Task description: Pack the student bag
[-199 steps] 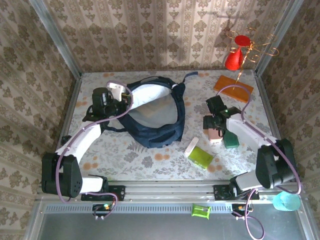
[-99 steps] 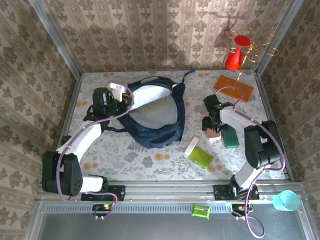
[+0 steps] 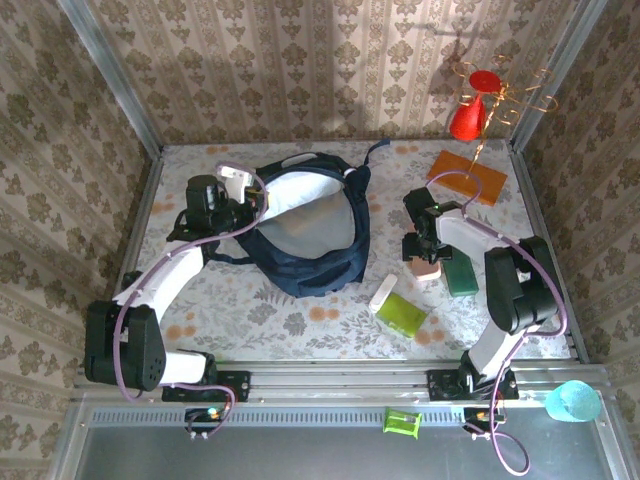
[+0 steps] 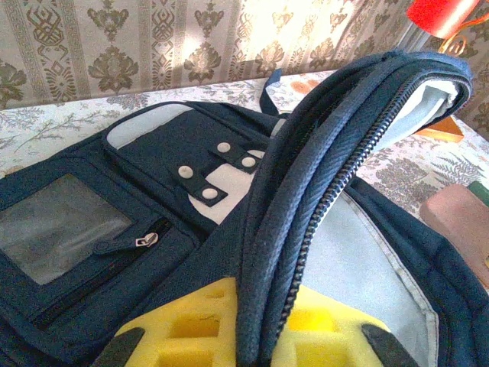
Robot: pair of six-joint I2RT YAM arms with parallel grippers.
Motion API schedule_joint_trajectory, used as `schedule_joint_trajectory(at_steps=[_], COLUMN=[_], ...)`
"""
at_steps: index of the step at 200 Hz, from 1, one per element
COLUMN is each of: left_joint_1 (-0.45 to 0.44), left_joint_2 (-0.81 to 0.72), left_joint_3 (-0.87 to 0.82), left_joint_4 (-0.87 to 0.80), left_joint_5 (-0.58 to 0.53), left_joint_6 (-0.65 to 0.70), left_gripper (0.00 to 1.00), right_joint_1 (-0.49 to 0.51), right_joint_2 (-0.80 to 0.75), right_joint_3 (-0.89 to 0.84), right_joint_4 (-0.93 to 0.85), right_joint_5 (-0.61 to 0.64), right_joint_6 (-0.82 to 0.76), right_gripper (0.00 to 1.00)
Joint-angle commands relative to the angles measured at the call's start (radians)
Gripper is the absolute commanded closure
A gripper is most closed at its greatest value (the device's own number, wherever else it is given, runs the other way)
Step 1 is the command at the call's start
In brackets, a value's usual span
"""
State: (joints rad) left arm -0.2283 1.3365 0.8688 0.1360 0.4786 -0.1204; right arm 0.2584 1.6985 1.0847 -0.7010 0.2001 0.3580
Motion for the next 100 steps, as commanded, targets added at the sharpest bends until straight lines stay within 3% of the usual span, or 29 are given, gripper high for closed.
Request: schedule_joint_trajectory(at_steps=[1, 65, 100], left_joint_1=[0.003, 0.003, 0.003], left_joint_2=[0.001, 0.0, -0.003], left_joint_3=[0.023, 0.023, 0.023], left_joint_4=[0.043, 0.035, 0.031], left_joint_5=[0.028, 0.03, 0.027], left_joint_6=[-0.021, -0.019, -0.015], left_gripper=[1.0, 1.0, 1.0], right_joint_1=[-0.005, -0.005, -0.006], right_joint_2=[0.059, 0.02, 0.038], right_joint_3=[0.004, 0.012, 0.0], right_joint_4=[0.04, 0.02, 0.052], right_joint_5=[-0.037, -0.074, -0.103], right_joint_6=[-0.024, -0.042, -0.041], right_gripper=[0.24, 0.11, 0.2])
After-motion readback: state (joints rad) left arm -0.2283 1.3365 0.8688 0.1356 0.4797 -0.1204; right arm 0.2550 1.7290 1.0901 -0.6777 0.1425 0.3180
